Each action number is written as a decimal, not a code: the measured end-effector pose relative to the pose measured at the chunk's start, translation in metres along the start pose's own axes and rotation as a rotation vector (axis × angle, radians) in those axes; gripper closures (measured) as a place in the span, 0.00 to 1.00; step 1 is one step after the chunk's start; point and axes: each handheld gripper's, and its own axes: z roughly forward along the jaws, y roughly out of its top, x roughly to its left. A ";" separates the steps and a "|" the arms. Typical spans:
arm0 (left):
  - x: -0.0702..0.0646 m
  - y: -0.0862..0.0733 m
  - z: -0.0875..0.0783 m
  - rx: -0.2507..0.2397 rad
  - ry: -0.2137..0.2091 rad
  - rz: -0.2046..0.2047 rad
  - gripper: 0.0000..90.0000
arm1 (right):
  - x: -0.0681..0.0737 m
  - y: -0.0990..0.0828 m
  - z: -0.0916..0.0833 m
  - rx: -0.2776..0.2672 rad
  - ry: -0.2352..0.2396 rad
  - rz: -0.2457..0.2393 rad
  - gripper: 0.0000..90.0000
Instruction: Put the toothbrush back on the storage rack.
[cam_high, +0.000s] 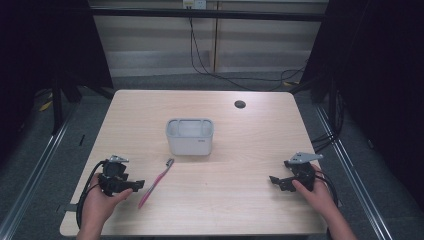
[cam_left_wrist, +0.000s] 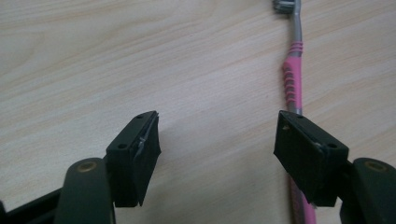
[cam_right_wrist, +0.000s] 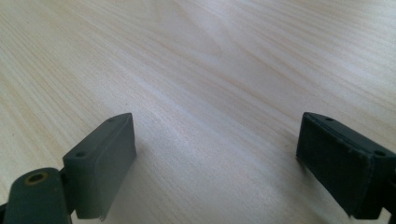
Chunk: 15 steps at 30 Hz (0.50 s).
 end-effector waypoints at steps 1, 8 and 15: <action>-0.001 0.001 0.000 0.004 0.002 0.007 0.35 | 0.000 0.000 0.000 0.000 -0.001 0.000 0.13; -0.008 0.007 0.002 0.024 -0.008 0.034 0.35 | 0.003 -0.001 -0.001 -0.002 -0.018 0.014 0.13; -0.011 0.021 0.006 0.061 -0.009 0.061 0.35 | 0.002 -0.001 -0.001 -0.002 -0.017 0.014 0.13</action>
